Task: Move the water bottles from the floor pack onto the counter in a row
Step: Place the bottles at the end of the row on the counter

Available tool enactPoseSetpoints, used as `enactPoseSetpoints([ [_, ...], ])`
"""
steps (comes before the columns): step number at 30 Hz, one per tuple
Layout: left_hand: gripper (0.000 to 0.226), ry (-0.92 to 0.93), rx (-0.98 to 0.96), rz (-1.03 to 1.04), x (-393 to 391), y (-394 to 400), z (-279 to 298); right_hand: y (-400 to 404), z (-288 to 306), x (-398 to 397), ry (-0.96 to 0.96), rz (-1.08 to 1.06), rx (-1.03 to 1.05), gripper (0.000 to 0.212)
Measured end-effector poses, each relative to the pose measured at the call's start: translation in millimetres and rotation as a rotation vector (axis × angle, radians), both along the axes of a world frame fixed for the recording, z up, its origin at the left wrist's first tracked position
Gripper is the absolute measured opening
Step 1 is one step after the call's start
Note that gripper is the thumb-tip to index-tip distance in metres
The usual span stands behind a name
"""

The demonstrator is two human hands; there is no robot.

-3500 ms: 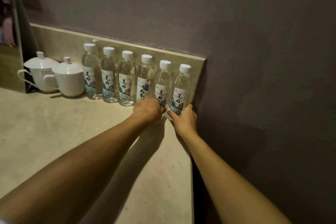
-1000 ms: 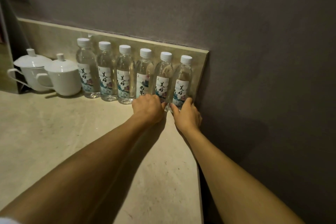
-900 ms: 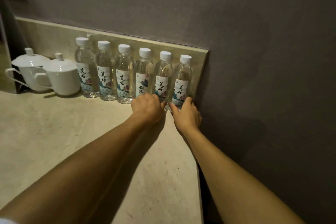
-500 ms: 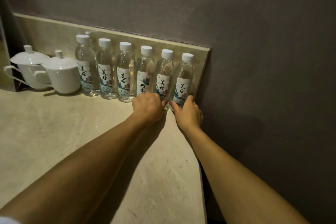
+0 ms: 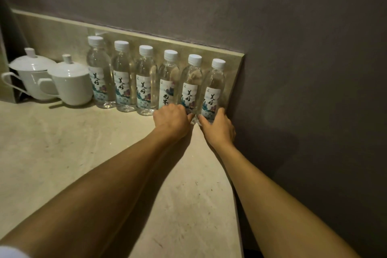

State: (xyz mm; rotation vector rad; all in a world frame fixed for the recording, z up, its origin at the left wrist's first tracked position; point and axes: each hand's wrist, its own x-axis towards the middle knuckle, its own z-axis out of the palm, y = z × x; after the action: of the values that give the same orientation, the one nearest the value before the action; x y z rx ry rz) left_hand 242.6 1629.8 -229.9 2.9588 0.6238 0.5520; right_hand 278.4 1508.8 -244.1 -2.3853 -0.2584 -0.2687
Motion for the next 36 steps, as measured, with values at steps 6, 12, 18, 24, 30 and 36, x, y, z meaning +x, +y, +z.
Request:
enactPoseSetpoints([
  [6, 0.049, -0.023, -0.039, -0.011, 0, 1, -2, -1, 0, -1, -0.001, 0.012, 0.06, 0.045],
  [12, 0.049, -0.025, -0.036, -0.016, -1, 1, -4, 1, -1, 0, -0.012, -0.004, 0.041, 0.046],
  [18, 0.051, -0.013, -0.04, -0.065, -7, 4, -7, -1, 3, 0, 0.088, 0.02, 0.104, 0.069],
  [24, 0.034, -0.082, -0.137, -0.16, -14, -13, 7, -22, 20, -11, 0.047, -0.008, 0.23, 0.044],
  [30, 0.031, -0.178, -0.209, -0.203, -20, -57, 31, -60, 49, -28, -0.125, -0.063, 0.223, 0.022],
  [36, 0.032, -0.22, -0.253, -0.269, -32, -137, 59, -143, 59, -48, -0.199, -0.099, 0.274, 0.016],
])
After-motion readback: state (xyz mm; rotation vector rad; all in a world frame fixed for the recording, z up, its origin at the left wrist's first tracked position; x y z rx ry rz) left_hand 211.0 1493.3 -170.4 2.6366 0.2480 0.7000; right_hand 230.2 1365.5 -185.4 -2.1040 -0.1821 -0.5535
